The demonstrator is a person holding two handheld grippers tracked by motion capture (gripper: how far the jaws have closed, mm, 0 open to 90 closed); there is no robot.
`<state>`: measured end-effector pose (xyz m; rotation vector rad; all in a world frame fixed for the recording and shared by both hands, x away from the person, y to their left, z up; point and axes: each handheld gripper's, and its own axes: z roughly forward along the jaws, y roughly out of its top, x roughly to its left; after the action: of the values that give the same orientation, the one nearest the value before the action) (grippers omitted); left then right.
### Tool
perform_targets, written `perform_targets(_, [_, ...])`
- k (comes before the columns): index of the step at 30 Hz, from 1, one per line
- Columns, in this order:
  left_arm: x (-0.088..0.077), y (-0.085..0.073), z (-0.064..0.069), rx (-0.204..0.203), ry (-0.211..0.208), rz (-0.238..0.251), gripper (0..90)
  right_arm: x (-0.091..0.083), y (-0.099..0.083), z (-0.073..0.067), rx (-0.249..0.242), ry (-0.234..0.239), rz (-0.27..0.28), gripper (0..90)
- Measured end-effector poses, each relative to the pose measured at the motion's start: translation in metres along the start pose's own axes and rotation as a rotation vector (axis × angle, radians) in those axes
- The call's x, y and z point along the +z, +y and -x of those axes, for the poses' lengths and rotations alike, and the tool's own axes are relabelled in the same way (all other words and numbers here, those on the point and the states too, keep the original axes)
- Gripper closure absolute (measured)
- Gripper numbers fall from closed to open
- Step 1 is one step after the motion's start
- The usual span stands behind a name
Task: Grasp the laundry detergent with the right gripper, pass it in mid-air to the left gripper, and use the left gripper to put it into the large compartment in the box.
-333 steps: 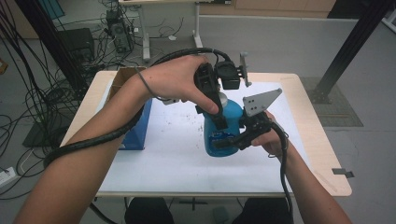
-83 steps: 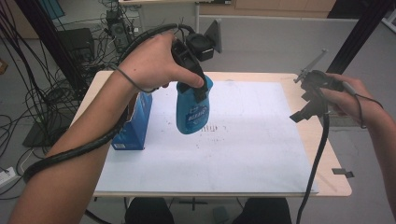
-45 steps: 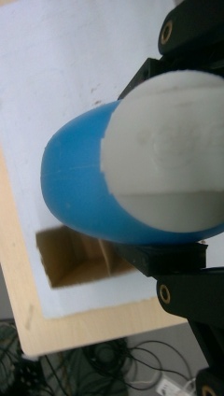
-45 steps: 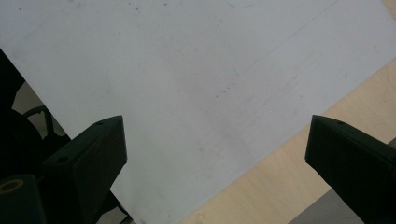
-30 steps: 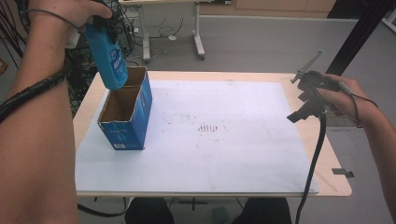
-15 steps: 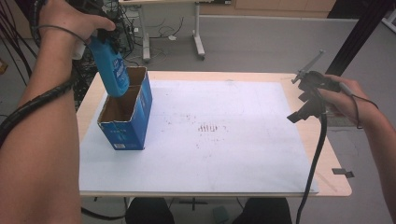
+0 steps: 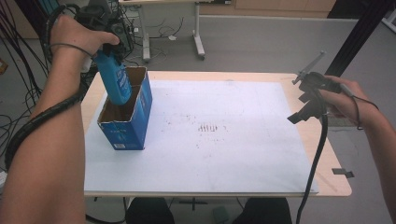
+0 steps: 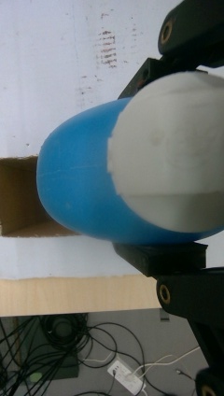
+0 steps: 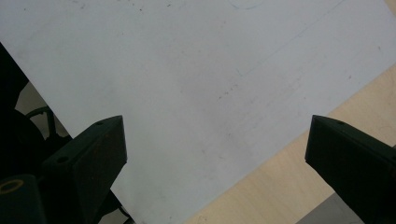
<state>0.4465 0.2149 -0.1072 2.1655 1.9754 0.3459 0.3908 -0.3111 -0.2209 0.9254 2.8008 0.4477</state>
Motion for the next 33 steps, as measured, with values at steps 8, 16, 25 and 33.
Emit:
perform_targets(8, [0.019,-0.005,-0.003,-0.007,-0.002,-0.016,37.8,0.002,-0.001,0.0,0.003,0.004,-0.006,5.2])
perform_targets(16, [0.036,-0.011,-0.006,-0.011,-0.006,-0.029,37.7,0.002,0.001,-0.001,-0.004,0.007,-0.006,5.2])
perform_targets(25, [0.058,-0.017,-0.008,-0.002,-0.007,-0.056,37.7,0.005,0.001,-0.002,-0.006,0.01,-0.013,5.5])
perform_targets(33, [0.079,-0.024,-0.011,-0.004,-0.016,-0.08,37.7,0.005,0.004,-0.002,-0.011,0.015,-0.009,5.4])
